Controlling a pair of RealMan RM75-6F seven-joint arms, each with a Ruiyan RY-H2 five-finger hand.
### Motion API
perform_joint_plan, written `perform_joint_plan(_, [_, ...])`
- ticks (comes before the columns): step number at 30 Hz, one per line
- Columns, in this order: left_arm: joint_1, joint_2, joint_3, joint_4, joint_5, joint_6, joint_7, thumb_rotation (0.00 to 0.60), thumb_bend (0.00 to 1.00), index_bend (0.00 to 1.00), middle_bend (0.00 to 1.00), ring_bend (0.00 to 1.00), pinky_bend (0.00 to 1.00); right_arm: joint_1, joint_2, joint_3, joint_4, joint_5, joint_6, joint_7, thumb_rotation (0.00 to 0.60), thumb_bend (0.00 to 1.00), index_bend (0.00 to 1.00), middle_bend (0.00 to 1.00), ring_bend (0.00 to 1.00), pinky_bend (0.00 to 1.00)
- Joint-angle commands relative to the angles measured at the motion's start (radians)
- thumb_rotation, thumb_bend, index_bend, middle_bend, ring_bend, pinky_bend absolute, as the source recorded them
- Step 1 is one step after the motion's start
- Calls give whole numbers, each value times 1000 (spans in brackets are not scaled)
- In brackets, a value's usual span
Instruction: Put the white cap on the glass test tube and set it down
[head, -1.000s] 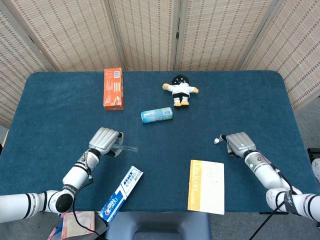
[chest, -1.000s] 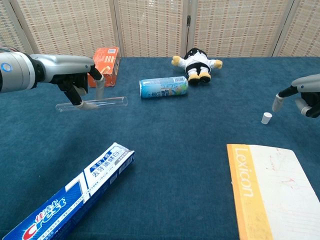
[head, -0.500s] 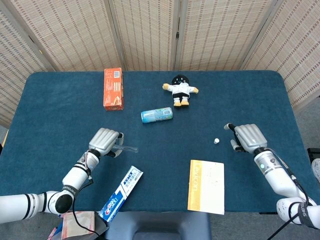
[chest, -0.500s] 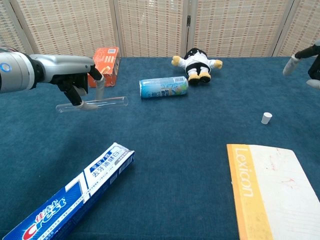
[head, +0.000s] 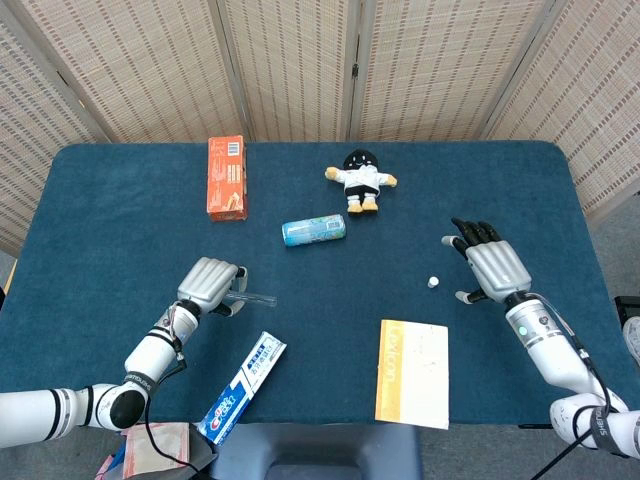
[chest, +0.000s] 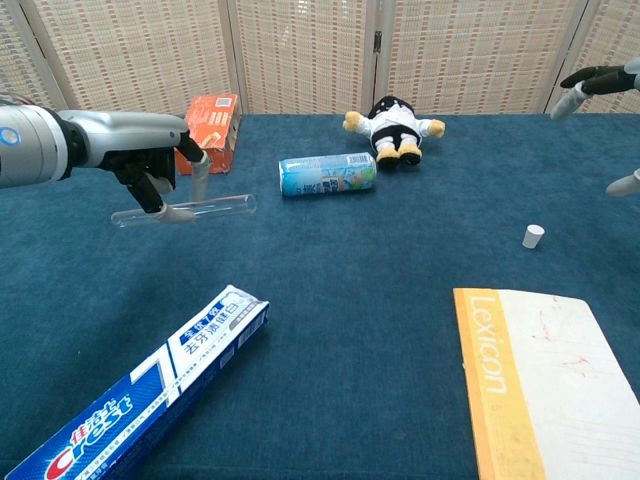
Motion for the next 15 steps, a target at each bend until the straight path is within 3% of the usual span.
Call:
perform_joint_plan(1, [-1, -4, 0, 2, -3, -1, 0, 600, 358, 588, 1000, 1000, 1000, 1, -61, 3, 73, -14, -11, -2, 600, 175, 304, 10, 0, 0])
perform_joint_plan(6, [-3, -8, 3, 8, -8, -6, 3, 600, 358, 588, 1000, 1000, 1000, 10, -132, 4, 165, -11, -50, -3, 600, 240, 379, 43, 0, 0])
perform_joint_plan(15, [-5, -16, 9, 20, -14, -15, 4, 600, 358, 588, 1000, 1000, 1000, 25, -224, 7, 286, 6, -120, -3, 600, 256, 390, 63, 0, 0])
